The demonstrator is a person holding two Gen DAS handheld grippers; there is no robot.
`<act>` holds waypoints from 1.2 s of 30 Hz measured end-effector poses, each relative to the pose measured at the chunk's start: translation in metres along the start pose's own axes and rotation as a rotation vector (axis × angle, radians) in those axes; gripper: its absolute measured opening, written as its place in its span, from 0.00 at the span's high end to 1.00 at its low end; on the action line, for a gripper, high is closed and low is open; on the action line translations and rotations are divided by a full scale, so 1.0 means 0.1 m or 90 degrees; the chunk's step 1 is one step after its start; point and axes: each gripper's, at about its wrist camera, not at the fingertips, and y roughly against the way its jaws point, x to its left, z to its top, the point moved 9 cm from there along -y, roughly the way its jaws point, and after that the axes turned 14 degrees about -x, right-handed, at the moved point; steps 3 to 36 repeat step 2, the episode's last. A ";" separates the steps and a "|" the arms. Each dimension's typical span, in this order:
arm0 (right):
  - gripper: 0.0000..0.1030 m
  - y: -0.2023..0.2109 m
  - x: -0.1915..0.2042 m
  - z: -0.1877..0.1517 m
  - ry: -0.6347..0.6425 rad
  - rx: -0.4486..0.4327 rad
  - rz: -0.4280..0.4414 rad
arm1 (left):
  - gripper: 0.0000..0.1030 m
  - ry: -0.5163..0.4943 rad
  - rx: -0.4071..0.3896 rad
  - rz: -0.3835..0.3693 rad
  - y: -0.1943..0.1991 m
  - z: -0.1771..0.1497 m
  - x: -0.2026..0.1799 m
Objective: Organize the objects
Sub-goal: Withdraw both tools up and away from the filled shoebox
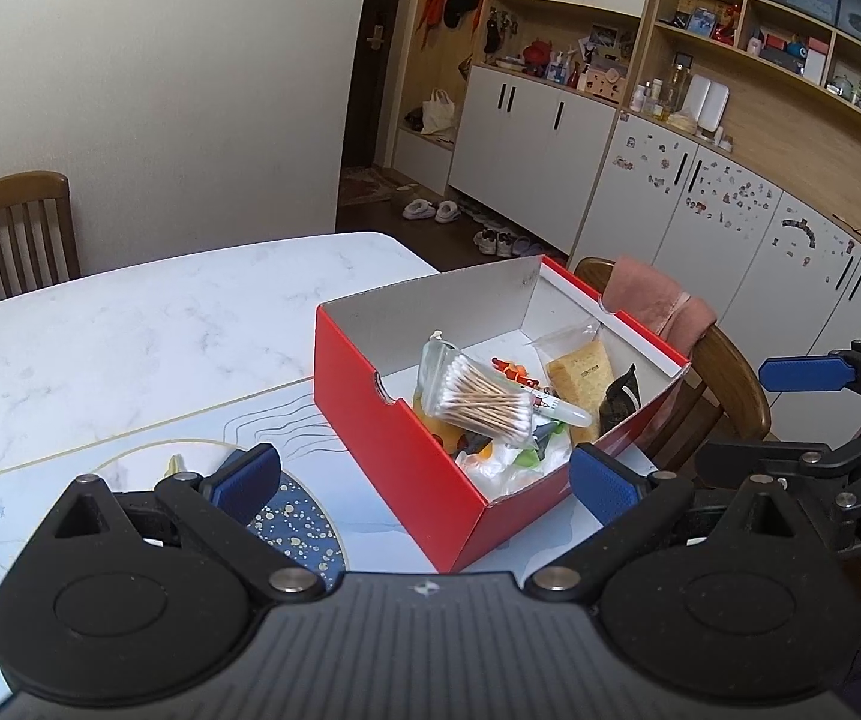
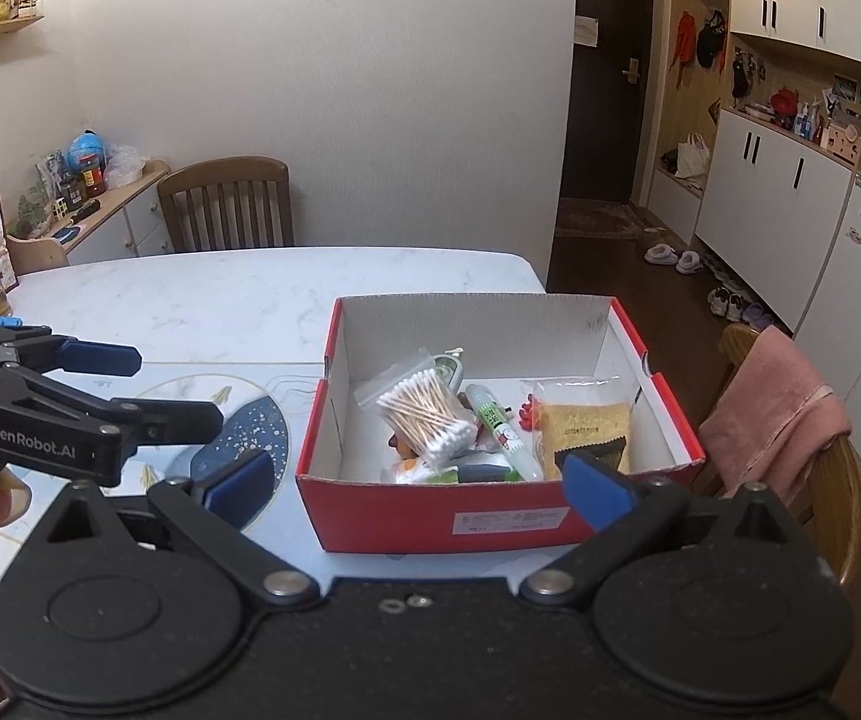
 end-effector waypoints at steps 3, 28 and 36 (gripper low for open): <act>0.00 -0.01 0.01 -0.01 0.001 0.002 -0.001 | 0.00 0.007 -0.002 -0.007 0.02 0.01 0.03; 0.00 -0.01 0.01 -0.01 0.001 0.002 -0.001 | 0.00 0.007 -0.002 -0.007 0.02 0.01 0.03; 0.00 -0.01 0.01 -0.01 0.001 0.002 -0.001 | 0.00 0.007 -0.002 -0.007 0.02 0.01 0.03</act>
